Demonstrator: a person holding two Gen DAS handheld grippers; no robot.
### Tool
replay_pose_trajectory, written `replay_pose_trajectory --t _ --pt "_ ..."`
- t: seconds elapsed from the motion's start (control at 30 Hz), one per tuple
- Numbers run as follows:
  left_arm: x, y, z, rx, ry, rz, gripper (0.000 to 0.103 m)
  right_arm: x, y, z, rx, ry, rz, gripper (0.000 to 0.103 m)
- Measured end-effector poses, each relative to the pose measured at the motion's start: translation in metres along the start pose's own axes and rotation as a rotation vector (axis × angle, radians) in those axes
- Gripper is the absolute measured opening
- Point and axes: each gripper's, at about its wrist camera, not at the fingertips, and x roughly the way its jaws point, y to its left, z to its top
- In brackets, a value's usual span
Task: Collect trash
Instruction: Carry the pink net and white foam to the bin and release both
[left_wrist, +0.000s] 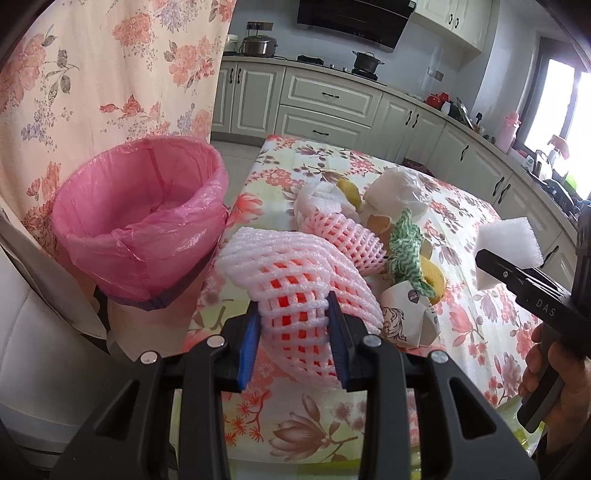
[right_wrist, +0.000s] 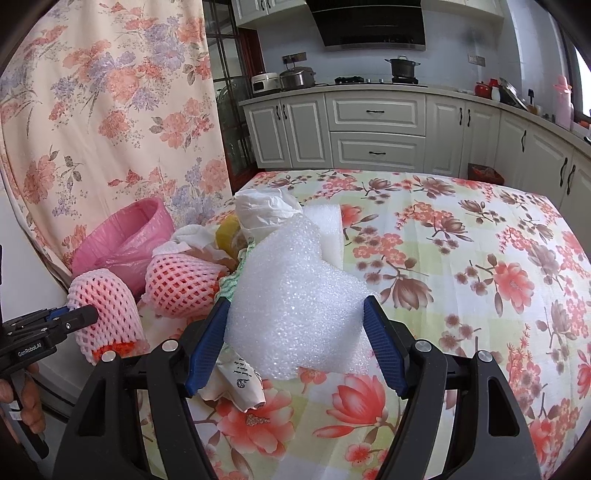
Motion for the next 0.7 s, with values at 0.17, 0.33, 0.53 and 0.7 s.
replay_pose_trajectory --t 0.17,0.33,0.53,0.7 --pt "-0.013 0.007 0.013 0.000 -0.041 0.017 0.033 -0.002 0.012 0.011 -0.034 -0.010 0.009 0.069" --pt "-0.025 0.019 0.027 -0.005 -0.075 0.038 0.033 -0.001 0.026 0.023 -0.065 -0.013 0.024 0.069" --pt "-0.031 0.043 0.043 -0.039 -0.101 0.063 0.033 0.005 0.046 0.045 -0.103 -0.013 0.064 0.069" --pt "-0.036 0.068 0.060 -0.070 -0.124 0.096 0.033 0.011 0.070 0.066 -0.142 -0.023 0.095 0.069"
